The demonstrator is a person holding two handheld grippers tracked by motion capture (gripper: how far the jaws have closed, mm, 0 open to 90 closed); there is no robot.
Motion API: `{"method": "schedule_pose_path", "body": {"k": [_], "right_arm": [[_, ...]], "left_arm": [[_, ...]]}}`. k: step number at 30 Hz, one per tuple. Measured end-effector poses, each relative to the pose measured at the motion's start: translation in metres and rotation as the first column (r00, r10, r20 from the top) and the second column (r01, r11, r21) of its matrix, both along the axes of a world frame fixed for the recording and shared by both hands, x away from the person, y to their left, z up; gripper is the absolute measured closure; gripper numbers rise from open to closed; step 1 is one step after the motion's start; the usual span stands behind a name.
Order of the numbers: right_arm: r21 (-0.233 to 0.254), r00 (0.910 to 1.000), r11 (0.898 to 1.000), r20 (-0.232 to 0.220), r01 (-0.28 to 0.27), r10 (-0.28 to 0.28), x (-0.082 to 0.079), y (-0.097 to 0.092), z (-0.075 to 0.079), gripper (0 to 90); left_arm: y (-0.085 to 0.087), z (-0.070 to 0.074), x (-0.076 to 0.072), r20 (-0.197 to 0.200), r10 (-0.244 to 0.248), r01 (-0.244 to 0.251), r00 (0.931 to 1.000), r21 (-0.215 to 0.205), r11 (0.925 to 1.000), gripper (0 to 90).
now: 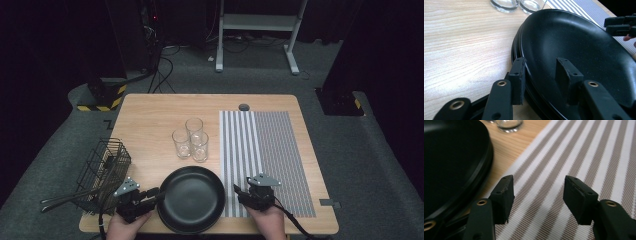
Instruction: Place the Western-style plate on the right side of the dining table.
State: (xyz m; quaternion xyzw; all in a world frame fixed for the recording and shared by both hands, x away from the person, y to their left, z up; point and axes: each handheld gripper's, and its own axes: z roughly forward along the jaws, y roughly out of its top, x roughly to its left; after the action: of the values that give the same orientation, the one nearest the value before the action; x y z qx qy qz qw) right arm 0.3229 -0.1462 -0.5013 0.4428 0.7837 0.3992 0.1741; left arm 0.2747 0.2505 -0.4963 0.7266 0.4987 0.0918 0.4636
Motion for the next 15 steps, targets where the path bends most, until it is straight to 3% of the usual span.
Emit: {"method": "schedule_pose_path", "body": {"k": [5, 11, 15], "right_arm": [[0.070, 0.9988, 0.997, -0.017, -0.045, 0.046, -0.004, 0.008, 0.011, 46.5], [0.107, 0.9968, 0.992, -0.031, -0.070, 0.074, -0.007, 0.015, 0.014, 46.3], [0.139, 0.9922, 0.985, -0.057, -0.102, 0.110, -0.007, 0.020, 0.013, 48.3]], "left_arm": [[0.002, -0.002, -0.001, 0.005, 0.005, -0.004, 1.0000, -0.028, 0.9996, 60.1], [0.004, -0.004, -0.001, 0.000, 0.010, -0.010, 0.9999, -0.058, 0.9983, 60.2], [0.003, -0.005, -0.002, 0.010, 0.014, -0.013, 0.9999, -0.050, 0.9987, 60.3]]}}
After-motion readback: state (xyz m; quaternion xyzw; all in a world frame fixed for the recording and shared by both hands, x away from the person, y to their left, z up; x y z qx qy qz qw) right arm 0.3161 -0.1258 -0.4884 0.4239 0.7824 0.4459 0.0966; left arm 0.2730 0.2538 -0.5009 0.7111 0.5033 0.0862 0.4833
